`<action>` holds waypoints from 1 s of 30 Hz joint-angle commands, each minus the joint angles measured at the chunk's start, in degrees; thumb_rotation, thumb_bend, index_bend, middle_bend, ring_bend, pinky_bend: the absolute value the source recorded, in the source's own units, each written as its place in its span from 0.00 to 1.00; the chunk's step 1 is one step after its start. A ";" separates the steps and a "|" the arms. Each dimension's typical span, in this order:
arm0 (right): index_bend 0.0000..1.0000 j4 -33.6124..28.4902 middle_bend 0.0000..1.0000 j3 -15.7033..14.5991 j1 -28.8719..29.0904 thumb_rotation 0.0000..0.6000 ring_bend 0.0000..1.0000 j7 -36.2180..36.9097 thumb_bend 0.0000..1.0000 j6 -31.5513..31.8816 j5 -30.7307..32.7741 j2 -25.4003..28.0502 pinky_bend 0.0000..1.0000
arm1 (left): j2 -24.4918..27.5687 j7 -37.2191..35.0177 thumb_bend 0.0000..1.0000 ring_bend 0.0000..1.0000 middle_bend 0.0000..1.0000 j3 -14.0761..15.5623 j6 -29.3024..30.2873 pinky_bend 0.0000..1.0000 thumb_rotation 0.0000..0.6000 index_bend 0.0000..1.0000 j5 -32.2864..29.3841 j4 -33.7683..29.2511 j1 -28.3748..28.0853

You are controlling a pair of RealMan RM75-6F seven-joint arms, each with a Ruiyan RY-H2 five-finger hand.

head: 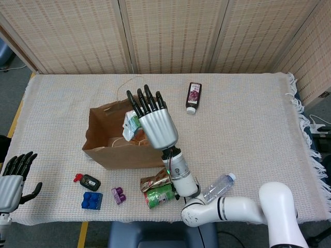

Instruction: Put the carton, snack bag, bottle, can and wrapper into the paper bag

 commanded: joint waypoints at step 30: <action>0.00 -29.13 0.10 -9.58 -23.12 1.00 0.00 32.91 0.07 -27.44 10.78 49.87 0.03 | -0.43 2.25 0.37 0.00 0.00 -0.40 0.19 0.00 1.00 0.00 -0.98 -0.75 0.24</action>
